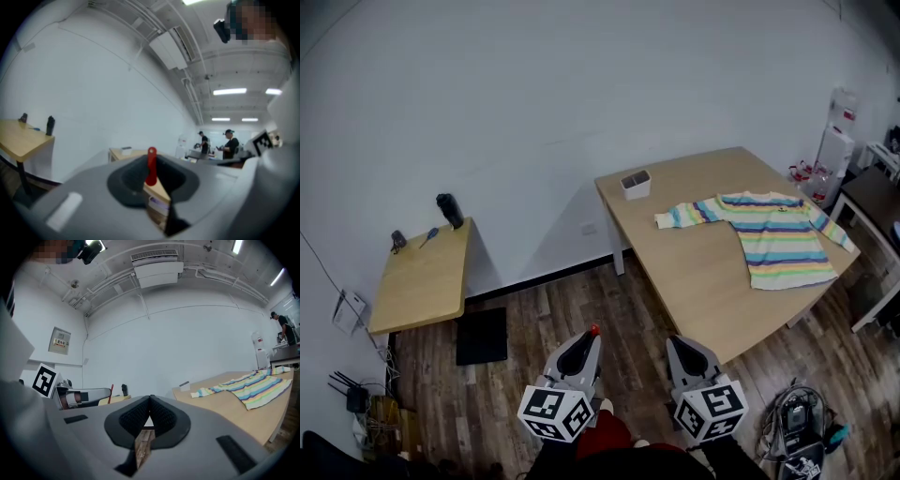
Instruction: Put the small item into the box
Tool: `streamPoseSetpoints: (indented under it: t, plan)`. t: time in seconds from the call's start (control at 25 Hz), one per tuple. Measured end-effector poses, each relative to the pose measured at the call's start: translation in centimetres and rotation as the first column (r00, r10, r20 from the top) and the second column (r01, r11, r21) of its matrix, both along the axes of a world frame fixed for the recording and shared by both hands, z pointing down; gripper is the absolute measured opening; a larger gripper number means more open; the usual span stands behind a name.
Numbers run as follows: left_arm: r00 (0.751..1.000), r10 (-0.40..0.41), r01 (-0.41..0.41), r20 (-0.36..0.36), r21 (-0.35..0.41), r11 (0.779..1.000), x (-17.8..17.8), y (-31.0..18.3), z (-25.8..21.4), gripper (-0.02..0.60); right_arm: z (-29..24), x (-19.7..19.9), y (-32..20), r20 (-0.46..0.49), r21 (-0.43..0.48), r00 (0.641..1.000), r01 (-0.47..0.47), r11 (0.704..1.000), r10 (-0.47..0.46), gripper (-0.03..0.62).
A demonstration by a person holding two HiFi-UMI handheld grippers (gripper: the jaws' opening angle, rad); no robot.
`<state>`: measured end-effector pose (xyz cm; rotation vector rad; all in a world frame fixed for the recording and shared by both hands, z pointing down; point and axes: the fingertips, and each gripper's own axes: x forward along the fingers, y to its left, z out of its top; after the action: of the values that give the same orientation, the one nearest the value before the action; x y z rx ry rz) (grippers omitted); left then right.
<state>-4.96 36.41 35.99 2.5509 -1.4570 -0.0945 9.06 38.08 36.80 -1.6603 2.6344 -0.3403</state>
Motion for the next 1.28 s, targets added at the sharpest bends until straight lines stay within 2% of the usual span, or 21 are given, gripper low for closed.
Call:
streamPoseSetpoints:
  t: [0.32, 0.84, 1.28]
  plan:
    - [1.000, 0.018, -0.017, -0.004, 0.015, 1.000, -1.1, -6.1, 0.2, 0.054, 0.9, -1.6, -5.6, -0.011, -0.018, 1.000, -0.017, 1.000, 0.017, 0.008]
    - [0.998, 0.045, -0.046, -0.044, -0.019, 0.999, -6.9, -21.3, 1.3, 0.054, 1.8, -8.3, -20.8, -0.016, -0.063, 0.999, -0.036, 0.997, 0.035, 0.008]
    - [0.996, 0.076, -0.077, -0.053, -0.028, 0.997, -10.4, -30.3, 1.5, 0.054, 2.7, -12.2, -29.8, -0.040, -0.096, 0.997, -0.065, 0.993, 0.062, 0.008]
